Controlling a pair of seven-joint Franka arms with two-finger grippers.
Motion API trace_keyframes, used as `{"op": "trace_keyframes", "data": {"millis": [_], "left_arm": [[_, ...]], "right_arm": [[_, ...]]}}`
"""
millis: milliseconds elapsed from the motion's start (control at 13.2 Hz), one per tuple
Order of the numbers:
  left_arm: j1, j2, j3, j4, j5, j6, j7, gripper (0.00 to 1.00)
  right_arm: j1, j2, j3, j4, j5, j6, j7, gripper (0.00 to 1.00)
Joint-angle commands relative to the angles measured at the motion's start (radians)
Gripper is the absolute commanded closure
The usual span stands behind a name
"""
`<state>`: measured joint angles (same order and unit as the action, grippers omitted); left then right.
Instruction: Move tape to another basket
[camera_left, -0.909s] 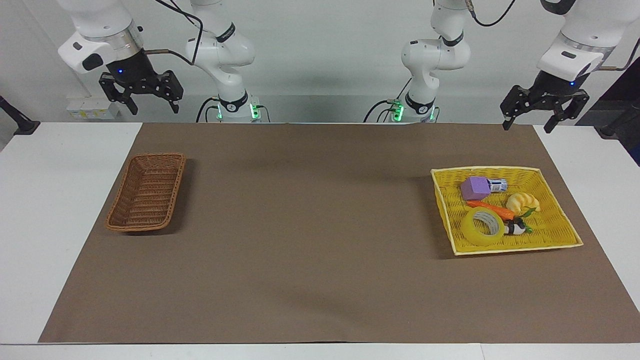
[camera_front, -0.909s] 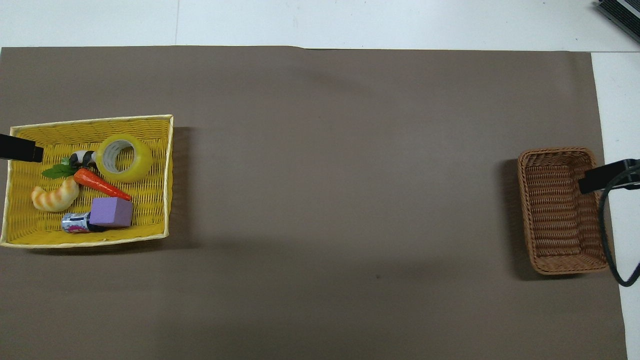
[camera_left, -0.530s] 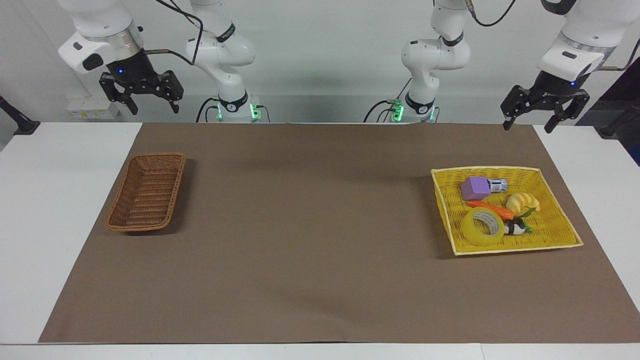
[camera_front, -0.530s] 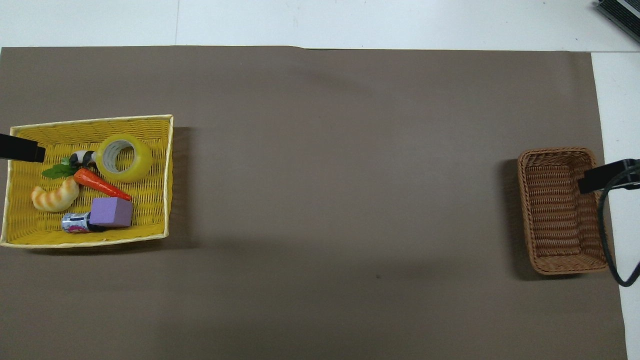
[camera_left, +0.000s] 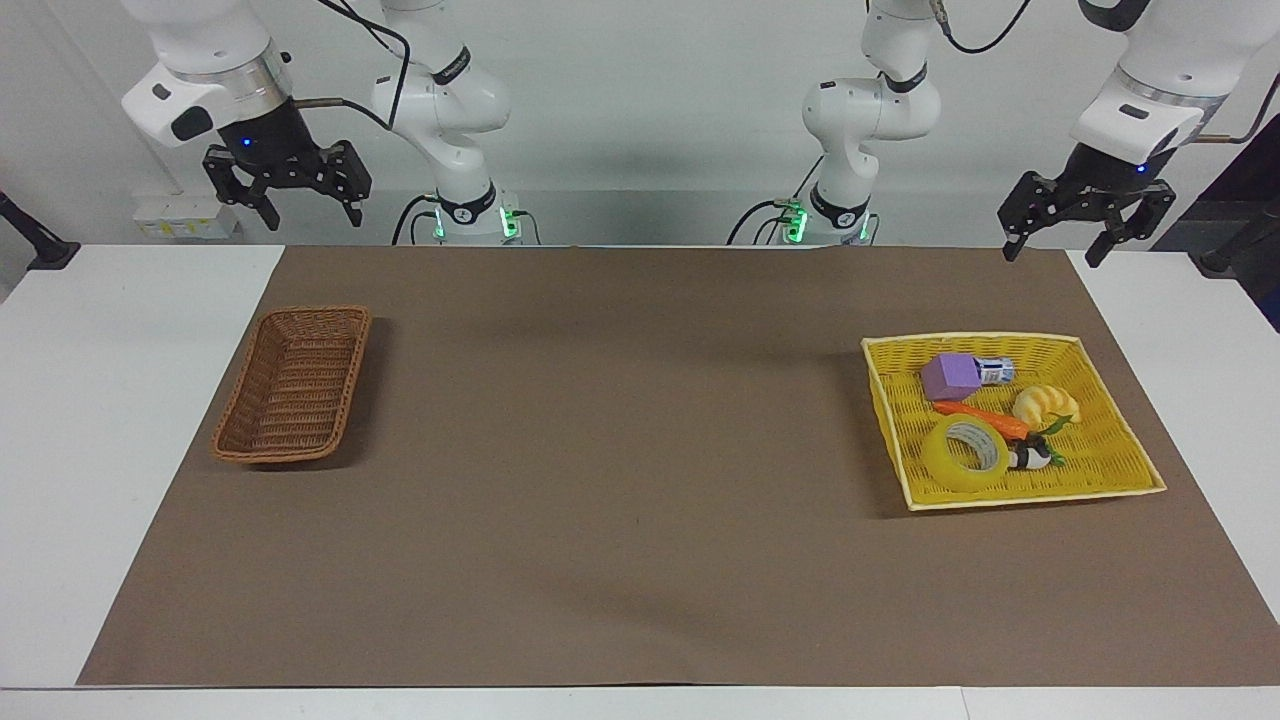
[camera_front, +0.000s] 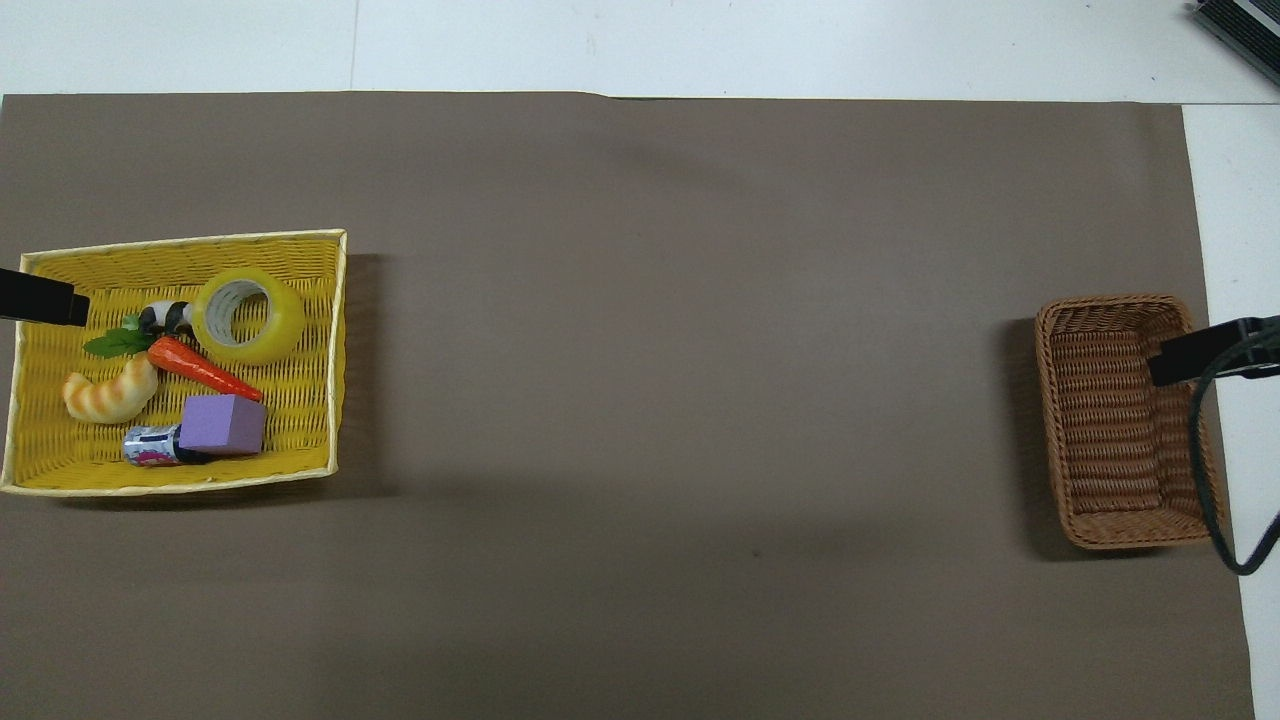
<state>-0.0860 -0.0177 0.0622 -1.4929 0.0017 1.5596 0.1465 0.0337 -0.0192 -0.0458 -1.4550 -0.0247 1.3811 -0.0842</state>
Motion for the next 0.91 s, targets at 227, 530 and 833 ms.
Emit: {"op": "trace_keyframes", "data": {"millis": [227, 530, 833], "left_arm": [[0.023, -0.025, 0.007, -0.101, 0.012, 0.117, 0.013, 0.0], [0.06, -0.016, 0.007, -0.212, 0.0, 0.256, 0.065, 0.0], [0.1, 0.045, 0.005, -0.313, -0.003, 0.445, 0.102, 0.0]], "right_arm": [[0.003, -0.013, 0.003, -0.007, 0.012, 0.012, -0.009, 0.0], [0.002, -0.012, 0.001, -0.008, 0.031, 0.035, -0.005, 0.0], [-0.008, -0.012, 0.0, -0.013, 0.065, 0.067, 0.063, 0.0]]}}
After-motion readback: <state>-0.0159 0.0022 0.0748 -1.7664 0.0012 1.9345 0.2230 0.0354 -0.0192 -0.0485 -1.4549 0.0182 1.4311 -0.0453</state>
